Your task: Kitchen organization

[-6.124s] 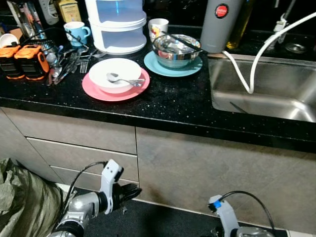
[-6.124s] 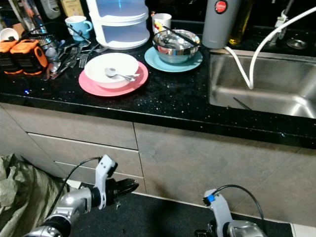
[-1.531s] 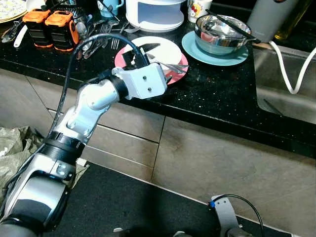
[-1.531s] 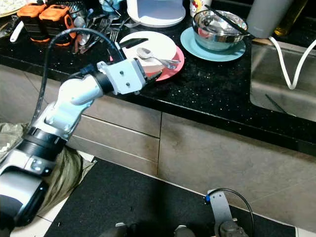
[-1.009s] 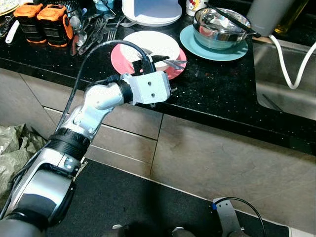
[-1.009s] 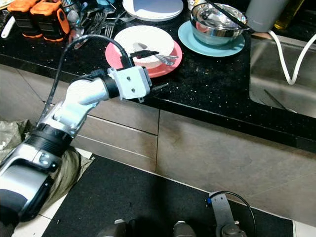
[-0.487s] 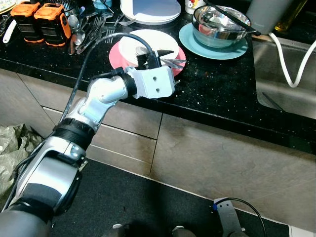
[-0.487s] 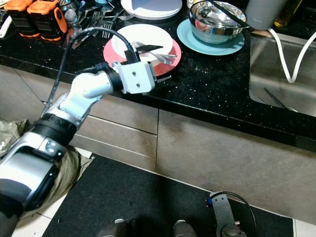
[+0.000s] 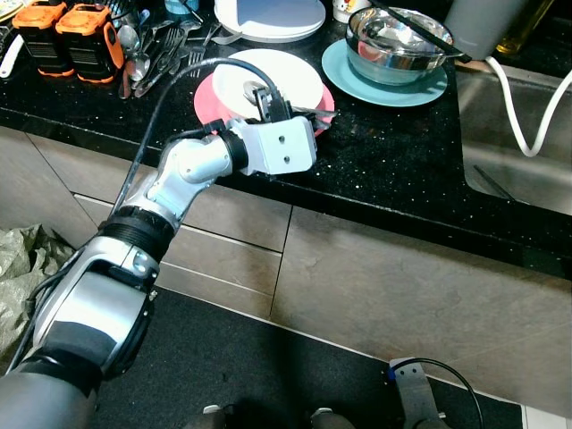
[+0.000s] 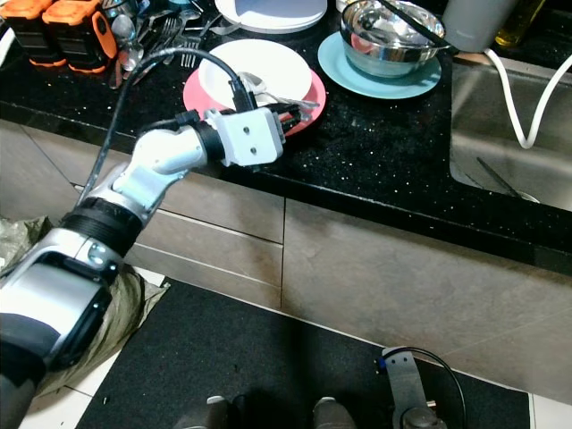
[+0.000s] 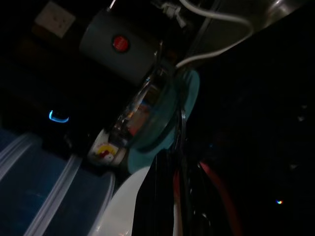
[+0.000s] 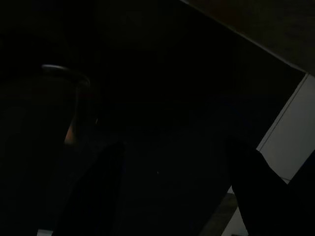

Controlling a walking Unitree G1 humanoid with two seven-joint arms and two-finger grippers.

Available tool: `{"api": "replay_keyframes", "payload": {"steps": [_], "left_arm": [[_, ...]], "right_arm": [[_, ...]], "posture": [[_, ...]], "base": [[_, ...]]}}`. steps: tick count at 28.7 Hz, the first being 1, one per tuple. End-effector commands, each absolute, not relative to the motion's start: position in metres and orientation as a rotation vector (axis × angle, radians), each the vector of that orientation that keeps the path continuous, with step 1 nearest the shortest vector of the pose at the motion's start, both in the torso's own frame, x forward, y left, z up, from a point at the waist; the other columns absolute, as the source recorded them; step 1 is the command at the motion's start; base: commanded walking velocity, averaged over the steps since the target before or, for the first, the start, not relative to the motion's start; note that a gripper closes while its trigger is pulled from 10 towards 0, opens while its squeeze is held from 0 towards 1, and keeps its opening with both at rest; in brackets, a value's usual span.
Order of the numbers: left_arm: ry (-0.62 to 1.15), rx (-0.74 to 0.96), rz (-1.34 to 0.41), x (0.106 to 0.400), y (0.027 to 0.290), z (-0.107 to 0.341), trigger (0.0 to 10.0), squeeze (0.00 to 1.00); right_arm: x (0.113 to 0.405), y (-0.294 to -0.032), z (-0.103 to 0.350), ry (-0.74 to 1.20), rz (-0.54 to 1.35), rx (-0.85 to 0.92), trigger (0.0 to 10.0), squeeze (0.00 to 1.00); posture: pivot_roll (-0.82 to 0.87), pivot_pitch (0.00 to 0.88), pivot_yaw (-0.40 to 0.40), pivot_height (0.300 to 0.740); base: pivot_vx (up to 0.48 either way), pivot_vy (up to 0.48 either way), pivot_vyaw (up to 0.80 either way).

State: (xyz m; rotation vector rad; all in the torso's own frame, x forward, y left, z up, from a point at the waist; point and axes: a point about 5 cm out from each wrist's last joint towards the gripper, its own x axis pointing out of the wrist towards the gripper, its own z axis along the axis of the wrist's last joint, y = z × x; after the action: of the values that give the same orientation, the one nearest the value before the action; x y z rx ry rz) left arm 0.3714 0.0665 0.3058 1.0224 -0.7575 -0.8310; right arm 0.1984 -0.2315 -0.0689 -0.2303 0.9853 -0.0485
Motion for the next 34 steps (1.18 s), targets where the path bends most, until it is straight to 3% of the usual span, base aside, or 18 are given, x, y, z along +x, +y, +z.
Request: {"api": "replay_keyframes", "payload": {"steps": [1, 10, 16, 19, 23, 26, 28, 30, 31, 32, 34], "left_arm": [[-0.723, 1.04, -0.856, 0.373, 0.065, 0.296, 0.0, 0.0], [-0.839, 1.08, -0.557, 0.377, 0.098, 0.355, 0.0, 0.0], [-0.843, 1.117, -0.417, 0.378, 0.119, 0.372, 0.0, 0.0], [-0.846, 1.055, -0.363, 0.378, 0.13, 0.376, 0.4, 0.0], [-0.86, 0.999, -0.344, 0.376, 0.134, 0.379, 0.0, 0.0], [-0.896, 0.894, -0.328, 0.372, 0.137, 0.387, 0.0, 0.0], [-0.968, 0.562, -0.355, 0.364, 0.138, 0.406, 0.0, 0.0], [-0.981, 0.467, -0.373, 0.361, 0.138, 0.411, 0.0, 0.0], [-1.019, 0.189, -0.449, 0.352, 0.137, 0.425, 0.0, 0.0], [-1.019, 0.189, -0.449, 0.352, 0.137, 0.425, 0.0, 0.0], [-1.055, -0.058, -0.533, 0.341, 0.138, 0.436, 1.0, 0.0]], "right_arm": [[0.188, -0.233, -0.074, 1.015, -0.062, -0.22, 10.0, 0.0], [0.192, -0.23, -0.073, 1.005, -0.069, -0.211, 10.0, 0.0], [0.193, -0.229, -0.072, 0.999, -0.068, -0.207, 10.0, 0.0], [0.195, -0.228, -0.072, 0.995, -0.067, -0.206, 10.0, 0.0], [0.195, -0.227, -0.072, 0.994, -0.066, -0.205, 10.0, 0.0], [0.195, -0.227, -0.072, 0.992, -0.067, -0.205, 10.0, 0.0], [0.195, -0.226, -0.072, 0.99, -0.072, -0.188, 10.0, 0.0], [0.195, -0.226, -0.072, 0.99, -0.074, -0.18, 10.0, 0.0], [0.195, -0.225, -0.073, 0.991, -0.072, -0.172, 10.0, 0.0], [0.195, -0.225, -0.073, 0.991, -0.072, -0.172, 10.0, 0.0], [0.195, -0.225, -0.073, 0.993, -0.07, -0.169, 10.0, 0.0]], "posture": [[-0.04, 0.249, 0.002, 0.74], [-0.02, 0.227, 0.003, 0.74], [-0.01, 0.218, 0.004, 0.74], [-0.01, 0.212, 0.003, 0.74], [0.0, 0.211, 0.004, 0.74], [0.0, 0.208, 0.005, 0.74], [0.0, 0.202, 0.009, 0.74], [0.0, 0.202, 0.009, 0.74], [0.0, 0.2, 0.012, 0.74], [0.0, 0.2, 0.012, 0.74], [0.0, 0.194, 0.01, 0.74]], "base": [[0.0, 0.0, 0.0], [0.0, 0.0, 0.0], [0.0, 0.0, 0.0], [0.0, 0.0, 0.0], [0.0, 0.0, 0.0], [0.0, 0.0, 0.0], [0.0, 0.0, 0.0], [0.0, 0.0, 0.0], [0.0, 0.0, -0.44], [0.0, 0.0, -0.44], [0.0, 0.0, -0.8]]}}
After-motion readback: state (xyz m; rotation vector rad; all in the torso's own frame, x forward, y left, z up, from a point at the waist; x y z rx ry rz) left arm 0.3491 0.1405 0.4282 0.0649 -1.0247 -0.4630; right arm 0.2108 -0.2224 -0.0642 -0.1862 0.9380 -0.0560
